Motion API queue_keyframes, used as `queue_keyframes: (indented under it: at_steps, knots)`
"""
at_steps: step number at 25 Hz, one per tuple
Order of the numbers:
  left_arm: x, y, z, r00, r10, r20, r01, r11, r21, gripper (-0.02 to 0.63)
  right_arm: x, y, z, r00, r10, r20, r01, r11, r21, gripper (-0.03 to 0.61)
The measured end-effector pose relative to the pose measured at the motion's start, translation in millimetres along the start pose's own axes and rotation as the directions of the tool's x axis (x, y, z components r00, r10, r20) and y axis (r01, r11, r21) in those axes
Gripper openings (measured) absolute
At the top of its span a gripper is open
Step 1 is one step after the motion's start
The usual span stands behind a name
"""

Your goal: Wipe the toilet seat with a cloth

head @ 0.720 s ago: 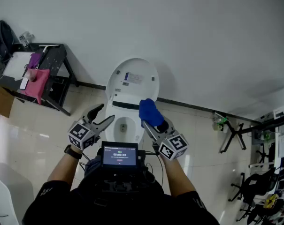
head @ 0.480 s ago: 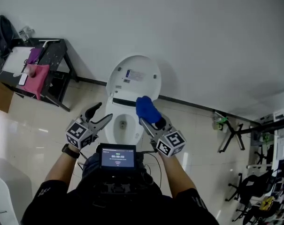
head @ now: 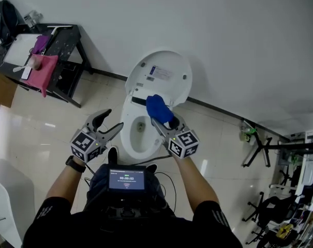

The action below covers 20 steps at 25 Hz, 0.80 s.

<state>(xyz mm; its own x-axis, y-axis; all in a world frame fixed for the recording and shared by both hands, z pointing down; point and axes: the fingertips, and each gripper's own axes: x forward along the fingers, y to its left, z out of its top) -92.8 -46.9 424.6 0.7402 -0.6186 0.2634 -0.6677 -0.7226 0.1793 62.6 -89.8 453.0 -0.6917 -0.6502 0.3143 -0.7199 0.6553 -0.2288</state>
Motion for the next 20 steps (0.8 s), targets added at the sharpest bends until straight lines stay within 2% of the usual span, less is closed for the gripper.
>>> queue_keyframes:
  at_steps: [8,11,13,20]
  knots:
    - [-5.0,38.4,-47.7,0.998,0.037,-0.059,-0.039,0.998,-0.042,0.267,91.3,-13.8,-82.9,0.984,0.056,-0.167,-0.054,0.998,0.019,0.247]
    - [-0.3,52.7,-69.4,0.994,0.046,-0.097,-0.053,0.996,-0.076,0.267,125.9,-19.7,-130.2,0.965,0.081,-0.249,-0.066,0.996,0.067,0.245]
    - [2.2,62.1,-90.4,0.991,0.036,-0.126,-0.045,0.997,-0.068,0.267,145.8,-20.5,-163.7,0.950,0.092,-0.298,-0.070,0.994,0.084,0.245]
    - [18.5,94.5,-150.3,0.986,0.045,-0.162,-0.061,0.994,-0.090,0.267,217.5,-37.6,-283.3,0.895,0.102,-0.435,-0.076,0.994,0.077,0.244]
